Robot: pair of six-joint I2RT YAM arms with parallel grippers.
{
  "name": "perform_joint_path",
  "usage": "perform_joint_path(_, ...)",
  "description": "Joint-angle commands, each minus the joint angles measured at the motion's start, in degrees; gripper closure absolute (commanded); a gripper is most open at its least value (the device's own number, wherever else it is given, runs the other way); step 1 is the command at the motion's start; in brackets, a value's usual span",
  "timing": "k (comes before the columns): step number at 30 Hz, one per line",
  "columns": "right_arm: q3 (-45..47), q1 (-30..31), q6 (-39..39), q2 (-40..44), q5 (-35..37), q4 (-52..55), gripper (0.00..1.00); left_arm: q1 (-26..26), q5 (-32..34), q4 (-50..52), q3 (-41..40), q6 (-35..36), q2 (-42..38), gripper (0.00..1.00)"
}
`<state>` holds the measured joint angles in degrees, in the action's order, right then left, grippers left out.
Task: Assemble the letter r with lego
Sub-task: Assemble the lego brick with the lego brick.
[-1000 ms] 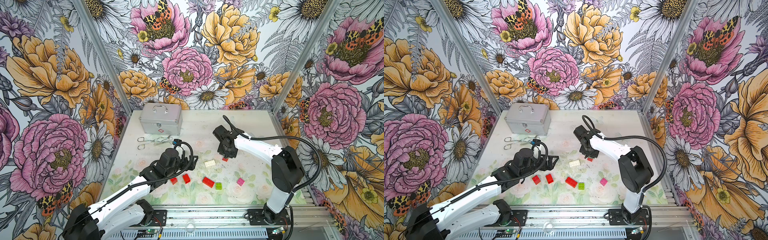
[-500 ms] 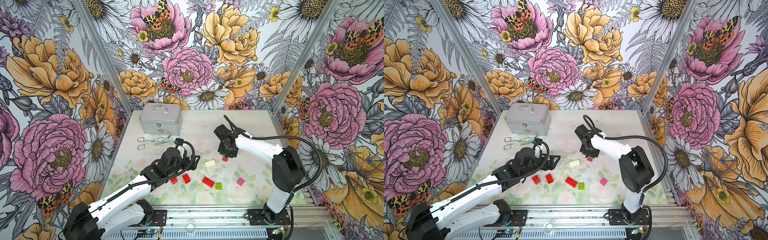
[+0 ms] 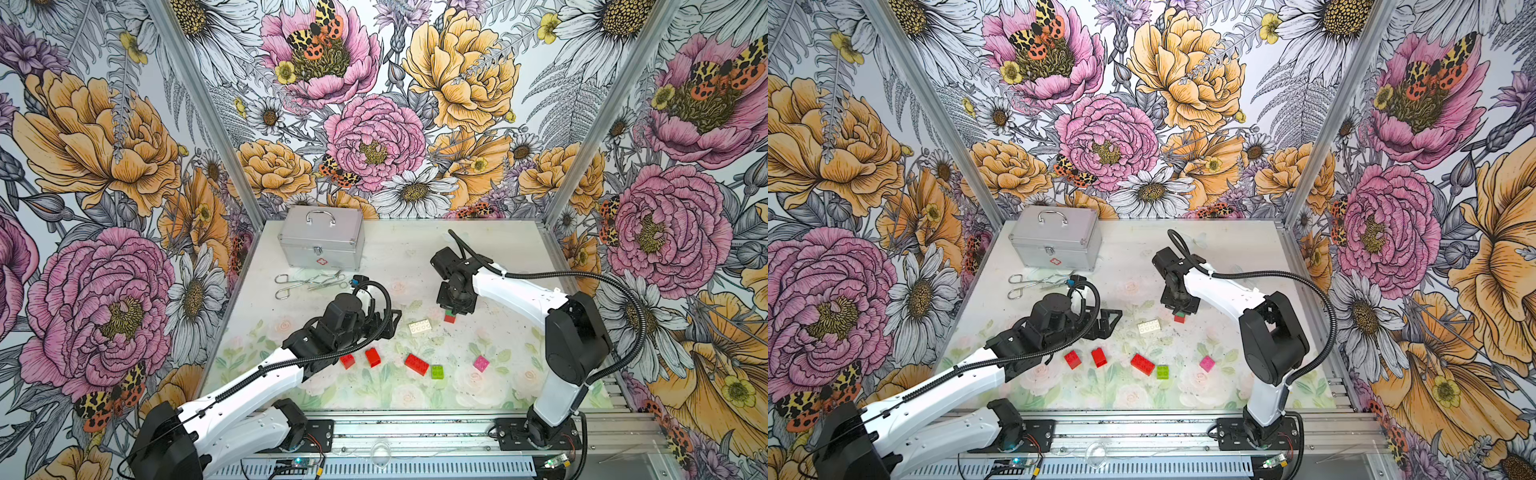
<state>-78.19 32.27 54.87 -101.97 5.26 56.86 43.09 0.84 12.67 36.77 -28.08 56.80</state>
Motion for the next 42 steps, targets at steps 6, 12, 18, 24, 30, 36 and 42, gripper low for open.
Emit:
perform_joint_path(6,2.20,-0.15,-2.08,-0.54,-2.14,-1.67,0.75,0.90,1.88,0.90,2.29,0.12,0.54,0.01)
perform_joint_path(12,0.31,0.04,-3.39,1.41,-0.13,-0.10,0.75,1.49,2.99,1.06,3.10,0.30,1.02,0.01)
perform_joint_path(18,-0.38,0.34,-4.06,1.76,0.78,0.36,0.75,2.00,3.64,1.44,3.54,0.56,0.95,0.01)
perform_joint_path(24,-1.17,0.71,-3.92,2.20,1.56,0.44,0.75,2.08,4.03,2.03,3.74,1.01,0.53,0.01)
perform_joint_path(30,-1.53,0.78,-3.37,3.32,2.55,0.37,0.75,2.09,4.00,2.05,4.00,1.27,0.86,0.01)
perform_joint_path(36,-0.94,0.80,-2.94,3.15,2.05,0.34,0.75,2.08,3.82,2.00,4.00,1.36,0.95,0.01)
perform_joint_path(42,0.18,0.80,-2.66,2.58,1.43,0.14,0.75,2.08,3.56,2.14,3.84,1.20,0.86,0.01)
